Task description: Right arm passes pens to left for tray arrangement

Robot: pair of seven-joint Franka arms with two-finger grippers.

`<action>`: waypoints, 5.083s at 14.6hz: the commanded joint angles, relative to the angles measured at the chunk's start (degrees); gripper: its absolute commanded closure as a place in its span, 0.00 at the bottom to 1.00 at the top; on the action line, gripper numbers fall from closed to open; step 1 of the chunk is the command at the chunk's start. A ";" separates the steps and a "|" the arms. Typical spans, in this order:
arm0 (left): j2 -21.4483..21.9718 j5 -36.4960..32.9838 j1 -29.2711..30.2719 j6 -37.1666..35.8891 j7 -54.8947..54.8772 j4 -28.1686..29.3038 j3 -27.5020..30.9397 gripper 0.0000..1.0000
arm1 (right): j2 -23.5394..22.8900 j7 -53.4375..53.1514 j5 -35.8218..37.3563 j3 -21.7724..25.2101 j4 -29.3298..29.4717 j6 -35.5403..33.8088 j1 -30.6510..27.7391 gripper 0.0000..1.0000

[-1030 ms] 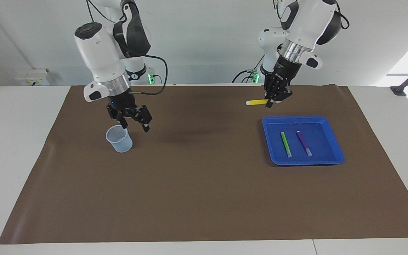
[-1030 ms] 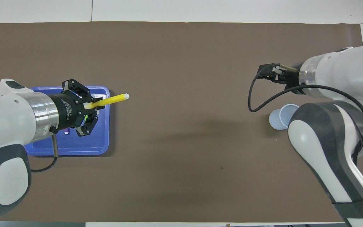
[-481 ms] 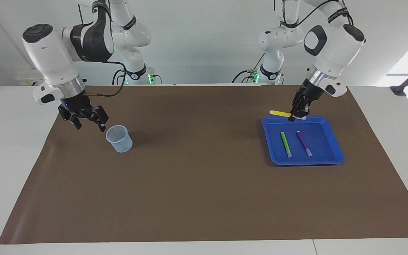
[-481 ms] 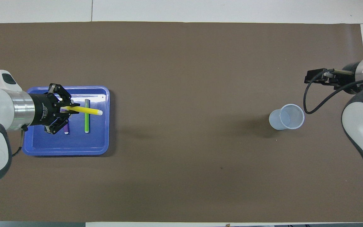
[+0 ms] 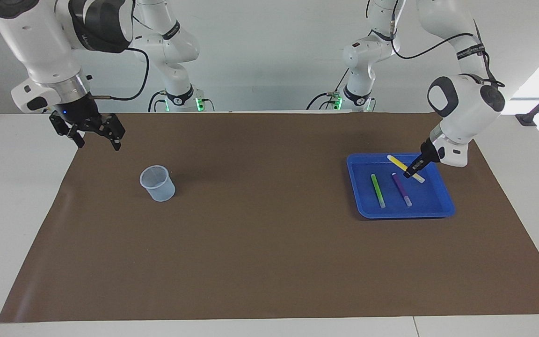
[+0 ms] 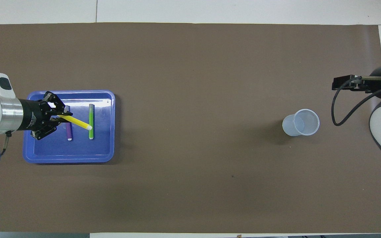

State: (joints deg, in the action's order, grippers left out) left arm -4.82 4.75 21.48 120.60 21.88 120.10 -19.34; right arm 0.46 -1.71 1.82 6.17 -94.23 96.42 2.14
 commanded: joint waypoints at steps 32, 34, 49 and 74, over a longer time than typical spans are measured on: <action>-11.97 -16.18 1.37 0.69 -14.68 -6.72 -0.53 0.00 | 1.12 1.00 0.82 -4.59 2.47 -8.88 -1.87 0.00; -11.53 -14.52 1.37 -0.01 -14.33 -7.85 -0.61 0.00 | 1.21 1.09 0.56 -4.50 2.47 -8.88 -1.87 0.00; 4.98 -6.96 -15.99 -22.48 -12.75 -13.38 6.64 0.00 | 1.12 1.09 -0.23 -4.33 3.26 -9.59 -1.87 0.00; 9.74 -2.64 -27.99 -39.21 -13.27 -26.32 15.82 0.00 | 1.21 0.48 -2.69 -3.62 2.65 -9.06 -1.87 0.00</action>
State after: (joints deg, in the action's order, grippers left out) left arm 3.43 1.56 -6.66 81.86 9.27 92.47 -4.01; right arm 1.17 -1.72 0.32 2.80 -91.37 87.96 1.06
